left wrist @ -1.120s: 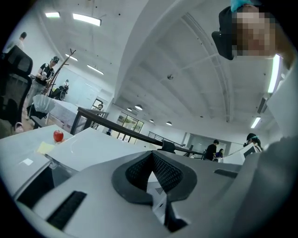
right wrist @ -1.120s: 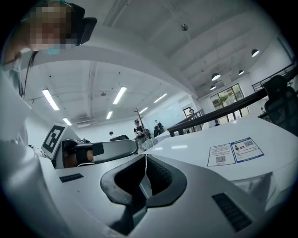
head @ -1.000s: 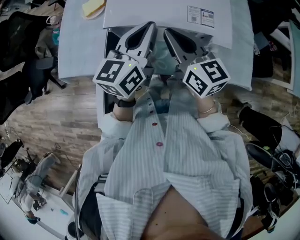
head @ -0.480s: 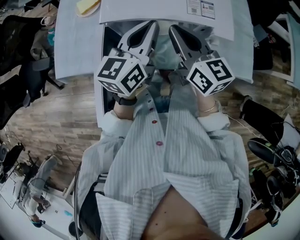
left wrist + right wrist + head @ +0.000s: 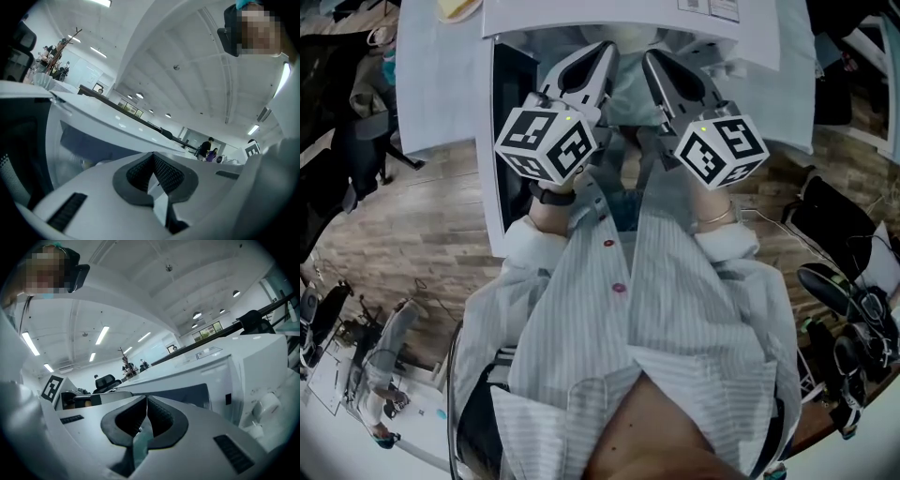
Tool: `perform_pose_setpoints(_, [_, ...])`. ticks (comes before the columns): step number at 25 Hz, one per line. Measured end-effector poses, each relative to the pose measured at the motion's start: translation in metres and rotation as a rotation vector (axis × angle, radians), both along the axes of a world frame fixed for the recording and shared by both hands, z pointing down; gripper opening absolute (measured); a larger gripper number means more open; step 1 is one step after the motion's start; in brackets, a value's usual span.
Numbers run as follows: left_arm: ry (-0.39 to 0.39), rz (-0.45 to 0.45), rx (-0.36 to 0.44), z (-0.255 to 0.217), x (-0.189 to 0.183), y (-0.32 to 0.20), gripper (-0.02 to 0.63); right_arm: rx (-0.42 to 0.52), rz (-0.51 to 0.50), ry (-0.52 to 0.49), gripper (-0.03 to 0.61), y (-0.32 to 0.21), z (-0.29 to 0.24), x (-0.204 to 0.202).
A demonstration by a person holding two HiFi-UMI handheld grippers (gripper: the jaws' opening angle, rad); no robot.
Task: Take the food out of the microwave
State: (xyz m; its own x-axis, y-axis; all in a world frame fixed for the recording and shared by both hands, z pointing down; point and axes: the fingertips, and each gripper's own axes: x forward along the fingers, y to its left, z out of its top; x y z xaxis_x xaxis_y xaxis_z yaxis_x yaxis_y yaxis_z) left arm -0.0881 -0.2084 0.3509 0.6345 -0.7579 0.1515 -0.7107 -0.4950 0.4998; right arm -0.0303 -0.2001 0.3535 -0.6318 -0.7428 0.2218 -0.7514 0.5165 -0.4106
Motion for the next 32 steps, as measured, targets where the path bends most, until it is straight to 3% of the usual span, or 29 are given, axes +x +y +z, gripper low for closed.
perform_pose_setpoints(10, [0.01,-0.028,-0.095,0.047,0.005,-0.005,0.008,-0.091,0.047,-0.001,0.034,-0.007,0.044,0.021])
perform_pose_setpoints(26, [0.042,-0.076,-0.226,0.117,-0.007,-0.012,0.008,-0.242,0.102,-0.022,0.034,-0.018,0.116,0.018])
perform_pose_setpoints(32, [0.099,-0.093,-0.295,0.138,-0.011,-0.012,0.008,-0.295,0.126,-0.041,0.034,-0.019,0.136,0.021])
